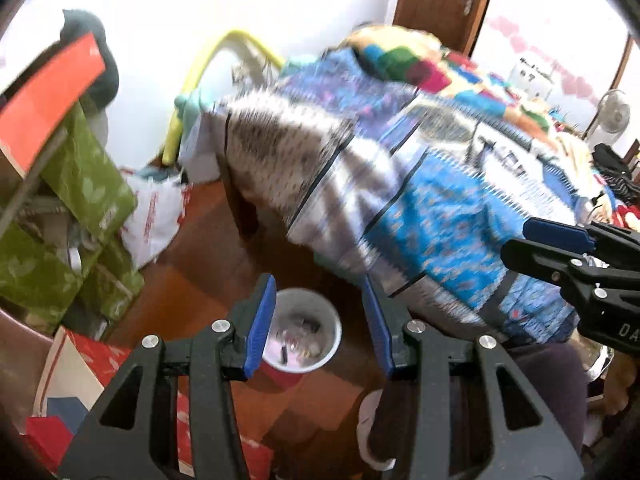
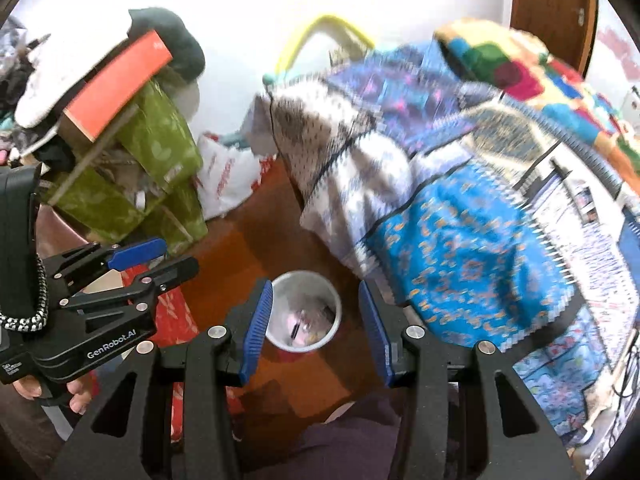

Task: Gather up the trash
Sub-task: 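Move both open tools back over the quilt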

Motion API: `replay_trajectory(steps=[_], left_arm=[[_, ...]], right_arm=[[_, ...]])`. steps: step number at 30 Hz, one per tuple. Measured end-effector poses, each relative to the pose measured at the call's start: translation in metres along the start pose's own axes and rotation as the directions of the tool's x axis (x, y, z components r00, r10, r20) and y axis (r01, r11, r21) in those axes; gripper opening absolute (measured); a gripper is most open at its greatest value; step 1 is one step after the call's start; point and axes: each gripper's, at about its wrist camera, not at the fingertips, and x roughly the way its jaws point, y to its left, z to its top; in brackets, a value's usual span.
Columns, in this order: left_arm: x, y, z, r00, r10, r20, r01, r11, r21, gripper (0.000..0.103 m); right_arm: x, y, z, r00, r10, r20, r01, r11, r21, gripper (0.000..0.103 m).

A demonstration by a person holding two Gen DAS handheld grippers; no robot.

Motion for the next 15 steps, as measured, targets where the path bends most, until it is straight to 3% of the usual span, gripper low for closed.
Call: replay_trajectory(steps=[6, 15], left_arm=[[-0.047, -0.035, 0.015, 0.992, -0.024, 0.121, 0.019, 0.999, 0.042, 0.043], [-0.094, -0.106, 0.037, 0.960, -0.115, 0.255, 0.081, 0.987, 0.139, 0.043]], right_arm=[[-0.063, -0.009, -0.006, 0.989, -0.028, 0.145, 0.029, 1.000, -0.007, 0.041], [-0.141, -0.035, -0.020, 0.931, -0.128, 0.341, 0.138, 0.990, -0.005, 0.042]])
